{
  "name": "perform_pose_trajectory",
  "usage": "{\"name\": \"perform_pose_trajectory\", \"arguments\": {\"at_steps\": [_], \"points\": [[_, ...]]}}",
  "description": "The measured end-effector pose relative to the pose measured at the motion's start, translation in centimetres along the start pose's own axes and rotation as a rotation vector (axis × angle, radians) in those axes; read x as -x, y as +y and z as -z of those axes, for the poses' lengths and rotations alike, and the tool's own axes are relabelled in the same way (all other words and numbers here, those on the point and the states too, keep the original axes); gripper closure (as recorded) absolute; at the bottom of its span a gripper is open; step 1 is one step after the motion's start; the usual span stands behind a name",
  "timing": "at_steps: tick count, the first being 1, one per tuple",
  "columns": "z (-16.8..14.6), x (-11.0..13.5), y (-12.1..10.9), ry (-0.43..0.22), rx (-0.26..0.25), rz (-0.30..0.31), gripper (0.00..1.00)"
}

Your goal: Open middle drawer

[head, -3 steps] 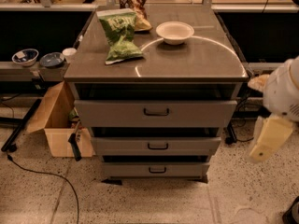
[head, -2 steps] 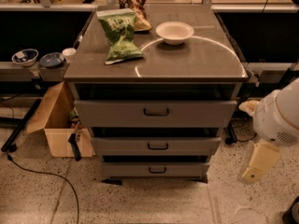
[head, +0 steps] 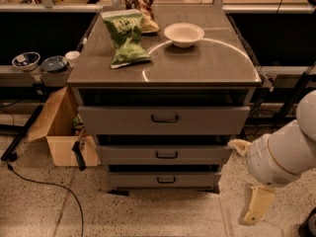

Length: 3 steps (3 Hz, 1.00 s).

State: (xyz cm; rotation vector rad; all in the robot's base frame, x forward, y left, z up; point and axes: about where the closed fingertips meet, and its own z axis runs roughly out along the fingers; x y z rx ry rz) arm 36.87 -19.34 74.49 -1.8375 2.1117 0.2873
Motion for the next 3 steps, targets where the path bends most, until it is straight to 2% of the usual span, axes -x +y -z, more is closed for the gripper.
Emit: {"name": "perform_pose_trajectory", "arguments": {"at_steps": [1,2,3], "points": [[-0.4,0.0,0.3,-0.005,0.009,0.032,0.00],[-0.4,0.0,0.3,-0.005,0.008,0.032,0.00],[-2.0,-0.7,-0.8,-0.035,-0.031,0.026,0.00]]}}
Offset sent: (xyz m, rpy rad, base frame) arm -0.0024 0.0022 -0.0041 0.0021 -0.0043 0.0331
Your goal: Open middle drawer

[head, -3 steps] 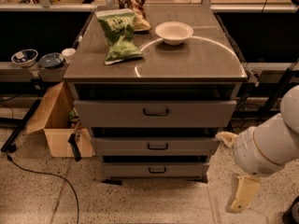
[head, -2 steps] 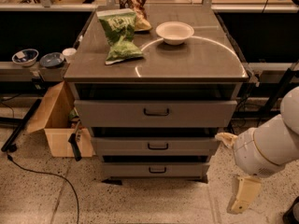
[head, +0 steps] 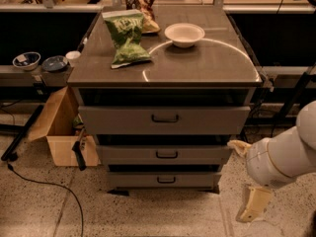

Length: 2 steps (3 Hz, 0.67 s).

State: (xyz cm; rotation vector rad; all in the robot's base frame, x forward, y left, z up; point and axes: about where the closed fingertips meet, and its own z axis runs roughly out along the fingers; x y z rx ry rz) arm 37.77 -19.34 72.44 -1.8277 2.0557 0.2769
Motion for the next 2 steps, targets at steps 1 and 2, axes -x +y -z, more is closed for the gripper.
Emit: {"name": "perform_pose_trajectory", "arguments": {"at_steps": [1,2], "points": [[-2.0,-0.8,-1.7,-0.028,-0.016,0.005,0.00],[-4.3,-1.4,-4.4,-0.062,-0.027,0.016,0.00]]}}
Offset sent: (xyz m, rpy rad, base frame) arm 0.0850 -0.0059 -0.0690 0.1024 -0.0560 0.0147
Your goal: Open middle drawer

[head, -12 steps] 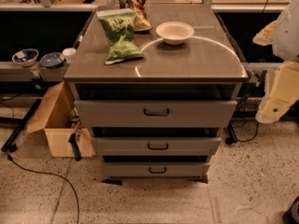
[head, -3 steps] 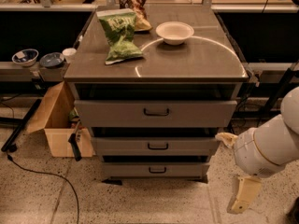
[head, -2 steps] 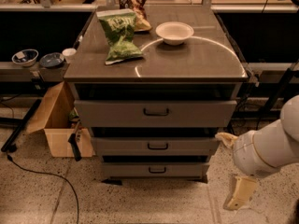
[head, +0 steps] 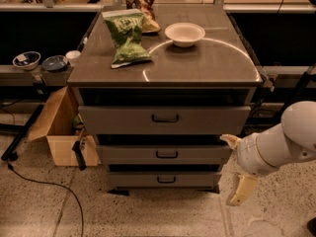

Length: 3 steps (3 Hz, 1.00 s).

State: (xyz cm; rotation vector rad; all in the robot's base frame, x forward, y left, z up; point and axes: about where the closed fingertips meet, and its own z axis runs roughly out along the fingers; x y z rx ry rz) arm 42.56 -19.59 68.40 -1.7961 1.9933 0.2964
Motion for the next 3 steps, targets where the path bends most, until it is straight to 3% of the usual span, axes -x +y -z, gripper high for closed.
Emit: {"name": "perform_pose_trajectory", "arguments": {"at_steps": [1,3], "points": [[-6.7,-2.1,-4.8,-0.056,0.056,0.018,0.00],[-8.0,-2.7,-5.0,-0.063,0.042,0.004,0.00]]}}
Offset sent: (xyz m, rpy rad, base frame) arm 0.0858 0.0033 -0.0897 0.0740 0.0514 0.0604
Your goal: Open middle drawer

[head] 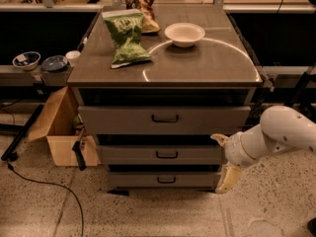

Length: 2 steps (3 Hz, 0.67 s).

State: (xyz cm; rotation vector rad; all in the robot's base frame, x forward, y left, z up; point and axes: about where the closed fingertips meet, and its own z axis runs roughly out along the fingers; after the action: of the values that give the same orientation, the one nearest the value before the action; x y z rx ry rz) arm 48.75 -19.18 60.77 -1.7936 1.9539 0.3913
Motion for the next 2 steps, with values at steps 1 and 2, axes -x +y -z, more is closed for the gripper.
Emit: {"name": "perform_pose_trajectory", "arguments": {"at_steps": [1,2], "points": [[-2.1,-0.8,-0.8,0.008,-0.026,-0.017,0.00],[-5.3,-1.5,-1.9,0.020,-0.036,-0.032,0.00]]}}
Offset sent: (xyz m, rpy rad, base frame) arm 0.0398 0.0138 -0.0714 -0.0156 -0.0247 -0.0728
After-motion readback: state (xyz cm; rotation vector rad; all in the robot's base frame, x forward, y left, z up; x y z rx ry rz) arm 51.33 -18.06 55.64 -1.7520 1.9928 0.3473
